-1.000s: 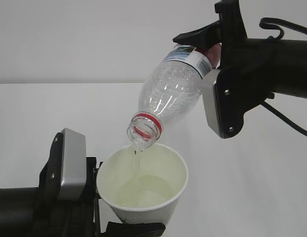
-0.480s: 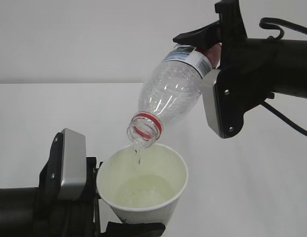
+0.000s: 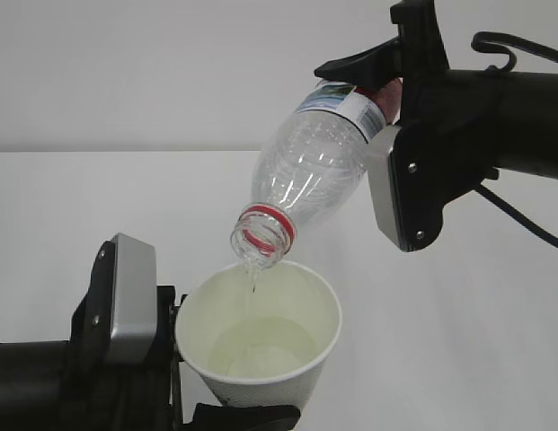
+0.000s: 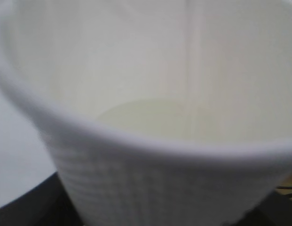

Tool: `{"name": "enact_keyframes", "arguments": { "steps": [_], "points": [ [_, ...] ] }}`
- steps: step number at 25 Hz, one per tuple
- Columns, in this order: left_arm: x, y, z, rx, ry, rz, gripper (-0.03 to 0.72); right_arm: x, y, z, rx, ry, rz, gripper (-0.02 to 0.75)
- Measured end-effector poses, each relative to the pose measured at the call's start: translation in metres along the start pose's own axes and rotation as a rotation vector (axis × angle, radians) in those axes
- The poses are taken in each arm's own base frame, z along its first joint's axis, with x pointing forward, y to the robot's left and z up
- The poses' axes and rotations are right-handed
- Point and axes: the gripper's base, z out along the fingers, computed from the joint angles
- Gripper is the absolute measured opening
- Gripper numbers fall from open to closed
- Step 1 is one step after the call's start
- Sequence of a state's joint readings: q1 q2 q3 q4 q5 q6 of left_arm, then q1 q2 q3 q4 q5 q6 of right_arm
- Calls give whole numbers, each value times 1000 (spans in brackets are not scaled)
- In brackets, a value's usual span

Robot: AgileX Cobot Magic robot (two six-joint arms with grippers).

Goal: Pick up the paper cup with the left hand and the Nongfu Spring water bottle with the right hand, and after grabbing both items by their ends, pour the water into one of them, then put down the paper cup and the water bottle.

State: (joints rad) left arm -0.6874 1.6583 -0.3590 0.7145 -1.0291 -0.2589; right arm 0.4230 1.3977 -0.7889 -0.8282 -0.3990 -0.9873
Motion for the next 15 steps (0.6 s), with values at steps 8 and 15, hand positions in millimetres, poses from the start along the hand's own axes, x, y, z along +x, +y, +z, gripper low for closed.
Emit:
{"name": "enact_keyframes", "arguments": {
  "steps": [8,15],
  "points": [
    [0,0,0,0,0,0,528,0,0,0,0,0,-2,468],
    [0,-2,1,8,2,1,528,0,0,0,0,0,-2,468]
  ]
}}
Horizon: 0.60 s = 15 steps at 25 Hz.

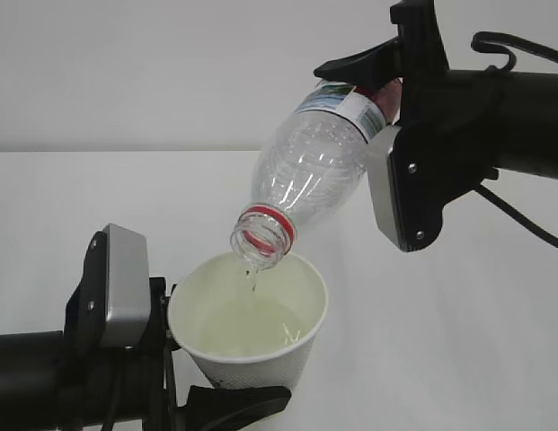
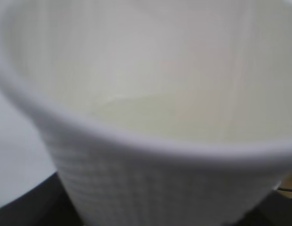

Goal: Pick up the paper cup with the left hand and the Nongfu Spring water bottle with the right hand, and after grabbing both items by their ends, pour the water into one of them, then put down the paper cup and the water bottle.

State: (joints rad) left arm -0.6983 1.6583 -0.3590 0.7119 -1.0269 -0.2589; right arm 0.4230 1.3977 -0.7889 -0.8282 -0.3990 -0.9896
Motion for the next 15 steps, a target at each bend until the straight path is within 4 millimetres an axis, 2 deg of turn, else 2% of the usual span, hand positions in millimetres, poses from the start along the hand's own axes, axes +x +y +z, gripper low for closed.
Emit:
{"name": "enact_keyframes", "arguments": {
  "steps": [15],
  "points": [
    [0,0,0,1,0,1,528,0,0,0,2,0,0,467]
  ]
}}
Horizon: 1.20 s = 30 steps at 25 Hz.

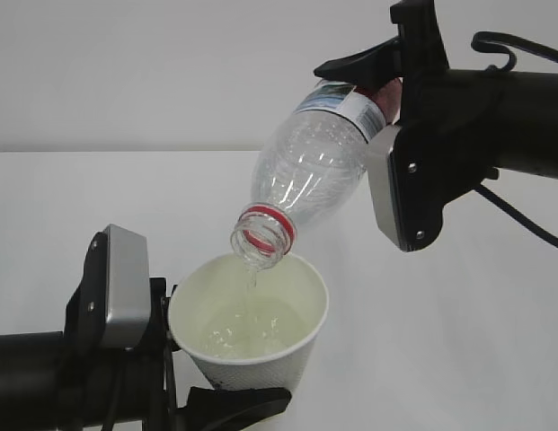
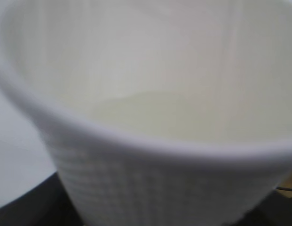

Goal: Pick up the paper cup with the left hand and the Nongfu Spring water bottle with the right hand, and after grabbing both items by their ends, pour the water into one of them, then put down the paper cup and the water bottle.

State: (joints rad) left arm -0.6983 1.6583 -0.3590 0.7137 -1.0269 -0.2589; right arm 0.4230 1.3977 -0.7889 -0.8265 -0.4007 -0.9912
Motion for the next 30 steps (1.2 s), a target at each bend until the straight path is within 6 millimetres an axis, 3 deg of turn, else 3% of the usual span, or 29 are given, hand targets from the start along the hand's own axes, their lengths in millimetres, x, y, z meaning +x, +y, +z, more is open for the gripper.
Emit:
{"name": "enact_keyframes", "arguments": {
  "steps": [30],
  "points": [
    [0,0,0,1,0,1,528,0,-3,0,34,-5,-9,467]
  ]
}}
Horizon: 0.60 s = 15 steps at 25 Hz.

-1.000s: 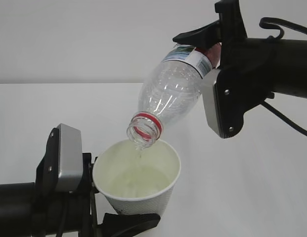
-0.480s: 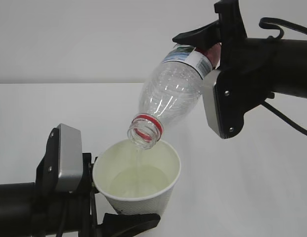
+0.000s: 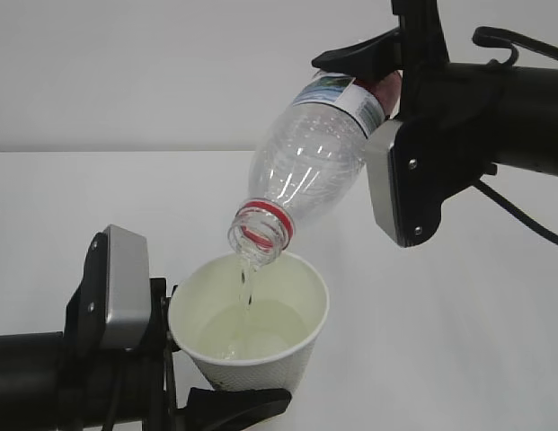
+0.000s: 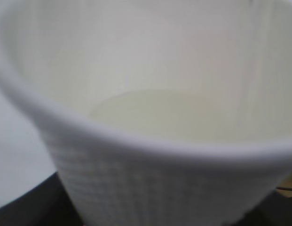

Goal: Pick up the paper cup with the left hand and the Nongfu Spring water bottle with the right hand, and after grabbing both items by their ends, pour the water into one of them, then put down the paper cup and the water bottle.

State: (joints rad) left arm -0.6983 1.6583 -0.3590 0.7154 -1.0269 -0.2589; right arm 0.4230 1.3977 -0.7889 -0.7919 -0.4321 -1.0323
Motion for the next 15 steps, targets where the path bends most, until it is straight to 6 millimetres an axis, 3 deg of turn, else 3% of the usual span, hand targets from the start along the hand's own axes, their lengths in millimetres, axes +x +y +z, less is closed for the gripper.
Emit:
{"name": "enact_keyframes", "arguments": {
  "steps": [15],
  "points": [
    [0,0,0,0,0,0,528,0,0,0,2,2,-9,467]
  ]
}}
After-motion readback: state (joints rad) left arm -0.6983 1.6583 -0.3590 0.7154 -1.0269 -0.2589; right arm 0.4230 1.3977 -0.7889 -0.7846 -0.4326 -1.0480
